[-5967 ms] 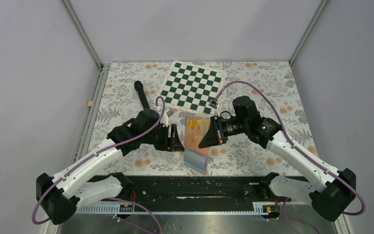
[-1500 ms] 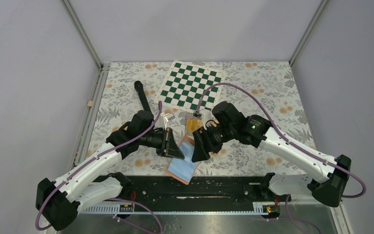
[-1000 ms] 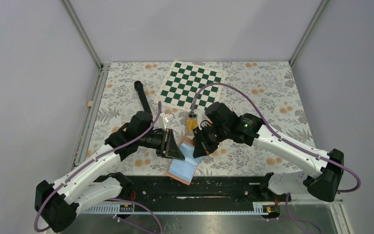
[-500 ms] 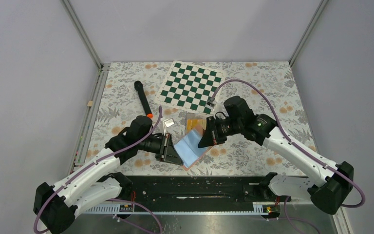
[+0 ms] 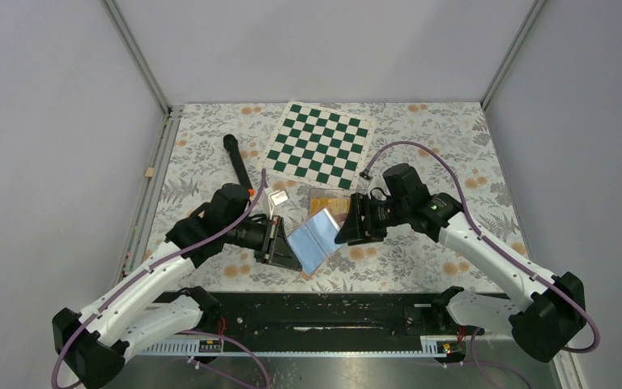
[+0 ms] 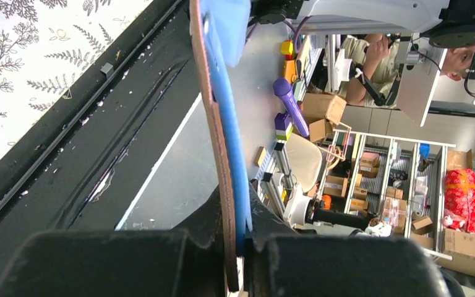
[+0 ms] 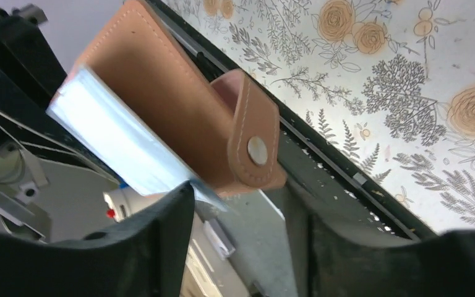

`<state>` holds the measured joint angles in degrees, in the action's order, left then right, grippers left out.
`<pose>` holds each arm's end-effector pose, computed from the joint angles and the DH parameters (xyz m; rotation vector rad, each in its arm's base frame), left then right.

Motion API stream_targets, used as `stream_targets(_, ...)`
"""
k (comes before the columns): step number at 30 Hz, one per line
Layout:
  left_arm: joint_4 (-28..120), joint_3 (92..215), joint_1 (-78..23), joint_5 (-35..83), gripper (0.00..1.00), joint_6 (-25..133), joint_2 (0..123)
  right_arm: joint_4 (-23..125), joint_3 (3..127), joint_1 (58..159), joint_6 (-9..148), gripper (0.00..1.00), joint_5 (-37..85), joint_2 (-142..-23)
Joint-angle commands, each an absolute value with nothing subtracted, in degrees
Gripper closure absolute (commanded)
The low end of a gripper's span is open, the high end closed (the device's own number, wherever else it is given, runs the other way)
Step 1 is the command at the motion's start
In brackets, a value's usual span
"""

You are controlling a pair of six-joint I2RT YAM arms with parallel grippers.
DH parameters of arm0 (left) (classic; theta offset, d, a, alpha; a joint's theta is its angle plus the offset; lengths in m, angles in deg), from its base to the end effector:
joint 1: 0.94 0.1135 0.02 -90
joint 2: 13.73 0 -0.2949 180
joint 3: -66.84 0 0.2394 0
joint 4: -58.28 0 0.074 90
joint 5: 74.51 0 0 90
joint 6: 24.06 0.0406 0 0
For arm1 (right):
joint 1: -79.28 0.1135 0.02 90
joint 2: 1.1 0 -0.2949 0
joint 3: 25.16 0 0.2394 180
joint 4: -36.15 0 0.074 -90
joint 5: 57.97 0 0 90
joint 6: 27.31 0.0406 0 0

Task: Put the credit cards into the card holder
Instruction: Open the card holder.

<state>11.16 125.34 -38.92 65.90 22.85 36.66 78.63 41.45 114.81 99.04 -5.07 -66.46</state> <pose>0.0963 -0.1149 0.3116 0.4478 2.5154 -1.6644 0.1619 0.1457 0.3167 -0.3602 2.4878 1.3364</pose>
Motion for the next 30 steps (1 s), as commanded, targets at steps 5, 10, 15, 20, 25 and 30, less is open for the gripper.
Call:
stream_targets(5, 9.88, 129.30, -38.80, 67.58, 1.00, 25.40, 38.30, 77.48, 42.48, 114.61, 94.83, 0.13, -10.91, -63.49)
stream_targets(10, 9.90, 130.35, -38.91, 68.99, 1.00, 25.81, 38.87, 75.37, 42.07, 114.61, 94.57, 0.07, -15.49, -65.02)
stream_targets(15, 9.92, 131.05, -39.12, 69.93, 1.00, 25.87, 39.03, 72.65, 41.83, 114.88, 95.27, 0.06, -16.94, -66.14)
stream_targets(20, 9.88, 131.62, -39.99, 70.59, 1.00, 25.70, 39.09, 72.90, 42.54, 116.19, 94.86, 0.06, -14.36, -67.62)
stream_targets(25, 9.92, 131.73, -40.49, 70.28, 1.00, 25.39, 38.86, 79.81, 45.25, 117.83, 91.98, 0.06, -4.33, -67.50)
stream_targets(30, 9.92, 131.72, -40.96, 70.09, 1.00, 25.34, 38.73, 87.66, 47.43, 118.91, 89.97, 0.06, 8.19, -66.48)
